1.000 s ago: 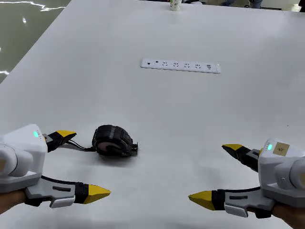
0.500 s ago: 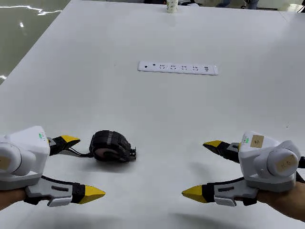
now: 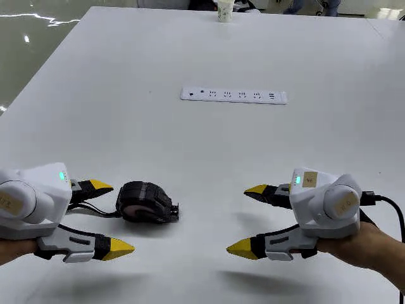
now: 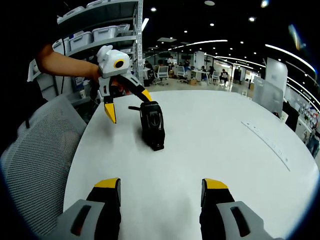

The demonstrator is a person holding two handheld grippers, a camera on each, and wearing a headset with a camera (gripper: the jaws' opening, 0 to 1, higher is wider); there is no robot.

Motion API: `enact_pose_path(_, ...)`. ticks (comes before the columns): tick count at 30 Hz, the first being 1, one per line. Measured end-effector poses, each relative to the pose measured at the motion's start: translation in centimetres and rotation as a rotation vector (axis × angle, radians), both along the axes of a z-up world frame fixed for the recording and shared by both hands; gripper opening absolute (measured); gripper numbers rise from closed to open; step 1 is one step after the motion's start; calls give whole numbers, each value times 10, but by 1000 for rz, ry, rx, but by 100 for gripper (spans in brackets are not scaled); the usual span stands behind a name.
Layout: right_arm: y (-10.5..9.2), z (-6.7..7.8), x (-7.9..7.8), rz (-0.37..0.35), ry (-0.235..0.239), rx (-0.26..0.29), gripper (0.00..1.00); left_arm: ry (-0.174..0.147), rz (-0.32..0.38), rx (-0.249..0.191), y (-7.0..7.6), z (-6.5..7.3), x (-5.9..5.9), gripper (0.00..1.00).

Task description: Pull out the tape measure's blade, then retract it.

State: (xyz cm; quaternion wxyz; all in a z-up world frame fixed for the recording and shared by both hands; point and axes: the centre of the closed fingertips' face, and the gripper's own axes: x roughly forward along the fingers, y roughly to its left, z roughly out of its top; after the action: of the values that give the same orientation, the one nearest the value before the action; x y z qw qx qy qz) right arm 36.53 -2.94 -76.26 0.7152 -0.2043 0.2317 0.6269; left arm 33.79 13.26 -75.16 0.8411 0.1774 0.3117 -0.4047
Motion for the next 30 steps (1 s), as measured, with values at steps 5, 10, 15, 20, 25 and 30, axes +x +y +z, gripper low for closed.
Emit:
enact_pose_path(5, 15, -3, 2, 52, -8, -11, 59, 7, -36, 17, 0, -2, 7, 62)
enact_pose_path(10, 30, -4, 3, 99, -15, -9, 52, -7, -74, 32, 1, -1, 16, 56)
enact_pose_path(15, 44, -6, 5, 147, -37, -15, 45, -5, -114, 47, 1, 0, 24, 51)
enact_pose_path(20, 55, -11, 5, 205, -58, -35, 38, 2, -171, 76, 0, -1, 25, 46)
enact_pose_path(25, 65, -16, 5, 255, -70, -58, 32, 12, -211, 101, 0, -4, 26, 43)
enact_pose_path(30, 77, -20, 8, 281, -69, -67, 27, 30, -261, 123, -2, -7, 25, 39)
